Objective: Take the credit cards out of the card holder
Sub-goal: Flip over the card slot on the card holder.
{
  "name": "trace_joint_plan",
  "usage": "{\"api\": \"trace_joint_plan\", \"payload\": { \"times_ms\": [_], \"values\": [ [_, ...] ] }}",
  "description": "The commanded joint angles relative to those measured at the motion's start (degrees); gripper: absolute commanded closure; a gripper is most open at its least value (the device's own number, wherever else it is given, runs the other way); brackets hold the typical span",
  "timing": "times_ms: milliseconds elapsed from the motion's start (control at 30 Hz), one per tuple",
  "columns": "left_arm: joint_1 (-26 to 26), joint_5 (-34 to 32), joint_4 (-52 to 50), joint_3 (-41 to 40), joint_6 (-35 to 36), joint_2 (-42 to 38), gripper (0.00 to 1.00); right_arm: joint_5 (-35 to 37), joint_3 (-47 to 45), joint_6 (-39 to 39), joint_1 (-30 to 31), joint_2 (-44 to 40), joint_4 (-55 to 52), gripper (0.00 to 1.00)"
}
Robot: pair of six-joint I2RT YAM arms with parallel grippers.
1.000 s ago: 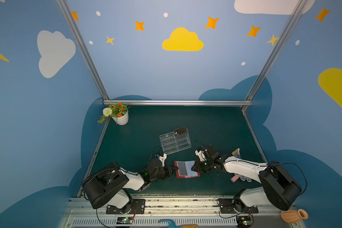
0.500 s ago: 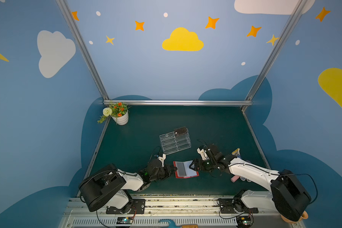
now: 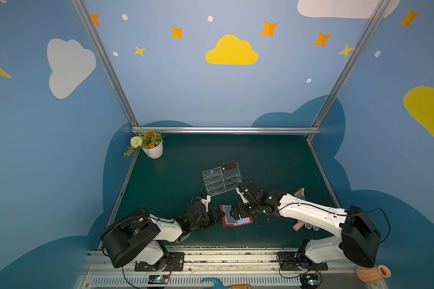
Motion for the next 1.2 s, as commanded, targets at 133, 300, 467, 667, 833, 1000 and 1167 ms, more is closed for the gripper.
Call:
{"api": "trace_joint_plan", "payload": {
  "times_ms": [133, 300, 467, 667, 833, 1000, 1167],
  "values": [
    [-0.4, -1.5, -1.4, -0.6, 0.9, -1.6, 0.96, 4.1, 3.9, 0.8, 3.3, 5.3, -3.4, 0.08],
    [-0.5, -1.8, -2.1, -0.6, 1.1, -2.5, 0.96, 3.5, 4.3, 1.3, 4.3, 7.4, -1.9, 0.08],
    [-0.4, -2.0, -2.3, -0.7, 1.2, -3.1, 0.96, 3.1, 4.7, 1.7, 4.8, 8.5, -0.9, 0.08],
    [-0.6, -2.1, -2.8, -0.6, 1.4, -3.5, 0.96, 2.2, 4.9, 1.8, 5.0, 9.0, 0.0, 0.08],
    [-0.7, -2.3, -3.0, -0.7, 1.6, -3.8, 0.96, 1.9, 5.0, 1.9, 5.1, 9.9, 0.2, 0.08],
    [-0.8, -2.4, -3.5, -0.8, 1.8, -4.5, 0.96, 2.4, 5.0, 2.0, 5.1, 11.0, 0.3, 0.08],
    [-0.8, -2.8, -4.9, -1.0, 2.2, -6.0, 0.96, 3.3, 5.0, 2.2, 4.9, 11.2, -0.3, 0.09]
  ]
}}
